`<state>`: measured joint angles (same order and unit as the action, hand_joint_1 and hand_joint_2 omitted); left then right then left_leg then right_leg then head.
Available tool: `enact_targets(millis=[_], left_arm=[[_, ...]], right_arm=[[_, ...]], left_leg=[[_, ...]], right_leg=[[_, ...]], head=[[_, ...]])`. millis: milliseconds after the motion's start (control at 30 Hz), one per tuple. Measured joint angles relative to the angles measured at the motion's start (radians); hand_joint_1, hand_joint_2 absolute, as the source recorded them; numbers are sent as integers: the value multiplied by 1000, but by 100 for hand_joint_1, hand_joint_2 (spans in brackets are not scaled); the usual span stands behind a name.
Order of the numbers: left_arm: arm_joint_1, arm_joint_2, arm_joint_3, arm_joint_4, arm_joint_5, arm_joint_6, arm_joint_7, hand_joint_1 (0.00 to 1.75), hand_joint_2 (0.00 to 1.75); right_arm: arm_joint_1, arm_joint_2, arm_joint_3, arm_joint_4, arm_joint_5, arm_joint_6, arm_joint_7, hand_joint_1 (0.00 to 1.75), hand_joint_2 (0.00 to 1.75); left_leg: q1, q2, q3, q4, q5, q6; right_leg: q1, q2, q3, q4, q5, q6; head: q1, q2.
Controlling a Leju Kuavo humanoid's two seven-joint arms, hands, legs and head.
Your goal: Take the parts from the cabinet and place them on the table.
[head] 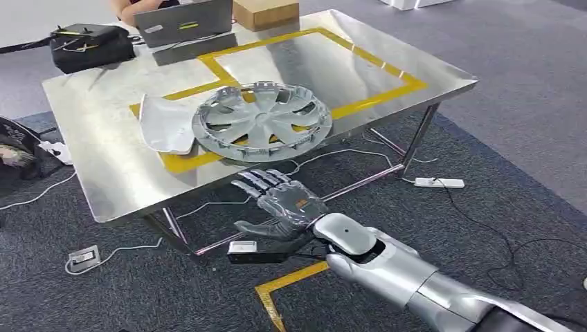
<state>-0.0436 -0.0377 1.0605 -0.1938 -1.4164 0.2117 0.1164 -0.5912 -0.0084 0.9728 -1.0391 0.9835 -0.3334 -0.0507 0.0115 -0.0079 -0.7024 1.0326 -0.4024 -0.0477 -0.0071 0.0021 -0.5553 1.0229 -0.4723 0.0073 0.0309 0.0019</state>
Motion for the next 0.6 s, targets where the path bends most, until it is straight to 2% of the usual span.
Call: enact_targets(millis=[33, 67, 100, 133, 167, 200, 233, 267, 300, 333, 400, 433, 467, 500, 533, 567, 600], left_arm=[[-1, 0, 0, 0, -1, 0, 2, 0, 0], [-2, 0, 0, 0, -1, 1, 3, 0, 0], [-3, 0, 0, 0, -2, 1, 3, 0, 0], [-3, 0, 0, 0, -3, 1, 3, 0, 0], [-3, 0, 0, 0, -4, 1, 3, 0, 0], [-3, 0, 0, 0, -5, 1, 3, 0, 0], [-3, 0, 0, 0, -5, 1, 3, 0, 0], [-4, 1, 0, 0, -6, 2, 3, 0, 0], [-7, 1, 0, 0, -7, 2, 3, 0, 0], [-8, 1, 0, 0, -7, 3, 3, 0, 0], [-8, 1, 0, 0, -8, 4, 3, 0, 0], [-8, 0, 0, 0, -9, 4, 3, 0, 0], [-6, 0, 0, 0, -10, 4, 3, 0, 0], [-5, 0, 0, 0, -11, 4, 3, 0, 0], [-5, 0, 0, 0, -11, 4, 3, 0, 0], [-5, 0, 0, 0, -15, 3, 3, 0, 0], [-5, 0, 0, 0, -16, 3, 3, 0, 0]], right_arm=[[2, 0, 0, 0, 2, -1, 0, 0, 0], [6, -2, 0, 0, 4, -2, 0, 0, 0], [10, -4, 0, 0, 5, -3, 0, 0, 0], [16, -6, 0, 0, 7, -4, 0, 0, 0], [20, -8, 0, 0, 8, -4, 0, 0, 0], [22, -10, 0, 0, 9, -5, 0, 0, 0], [22, -11, 0, 0, 11, -6, 0, 0, 0], [22, -13, 0, 0, 14, -8, 1, 0, 0], [22, -14, 0, -2, 16, -10, 2, 0, 0], [21, -16, 0, -3, 19, -13, 3, 0, 0], [23, -17, 0, -3, 26, -19, 3, 0, 0], [24, -20, 0, -3, 29, -22, 3, 0, 0], [25, -21, 0, -3, 32, -27, 3, 0, 0], [27, -24, 0, -3, 34, -31, 3, 0, 0], [28, -27, 0, -3, 38, -35, 4, 0, 0], [30, -28, 0, -3, 45, -40, 4, 0, 0], [33, -31, 0, -4, 49, -48, 5, 0, 0]], left_leg=[[1, 0, -20, 72, -66, -5], [1, 0, -43, 158, -118, -8], [1, 0, -57, 234, -148, -11], [1, 0, -56, 268, -145, -13], [1, 1, -33, 264, -115, -13], [2, 1, 3, 226, -80, -13], [2, 2, 55, 162, -49, -11], [2, 3, 123, 73, -43, -9], [-1, 6, 184, -11, -76, -4], [-6, 4, 201, -55, -92, 10], [-10, 4, 191, -55, -85, 24], [-8, 5, 189, -59, -81, 19], [-9, 5, 188, -59, -79, 20], [-11, 5, 187, -59, -75, 26], [-12, 5, 184, -59, -72, 30], [-12, 5, 180, -58, -69, 34], [-12, 5, 176, -58, -66, 35]], right_leg=[[0, 0, -16, 0, 14, -2], [0, 0, -33, 1, 27, -2], [0, -2, -49, 1, 38, -1], [0, -2, -63, 1, 43, 0], [-1, -3, -77, 1, 53, 4], [-2, -4, -88, 2, 61, 7], [-3, -4, -97, 2, 69, 11], [-4, -4, -104, 2, 78, 17], [-1, -5, -111, 3, 84, 23], [-1, -7, -113, 4, 92, 29], [-3, -8, -112, -6, 109, 39], [0, -7, -115, -6, 99, 15], [1, -9, -116, -8, 108, -11], [1, -8, -115, -14, 114, -13], [0, -9, -114, -20, 123, -1], [-2, -9, -113, -27, 135, 18], [-2, -9, -113, -34, 139, 27]], head=[[-3, 0], [-4, 0], [-4, 0], [-3, 0], [-4, 0], [-4, 0], [-4, 0], [-5, 0], [-7, 0], [-6, 0], [-8, 0], [-3, 0], [-3, 0], [-4, 0], [-3, 0], [-3, 0], [-3, 0]])
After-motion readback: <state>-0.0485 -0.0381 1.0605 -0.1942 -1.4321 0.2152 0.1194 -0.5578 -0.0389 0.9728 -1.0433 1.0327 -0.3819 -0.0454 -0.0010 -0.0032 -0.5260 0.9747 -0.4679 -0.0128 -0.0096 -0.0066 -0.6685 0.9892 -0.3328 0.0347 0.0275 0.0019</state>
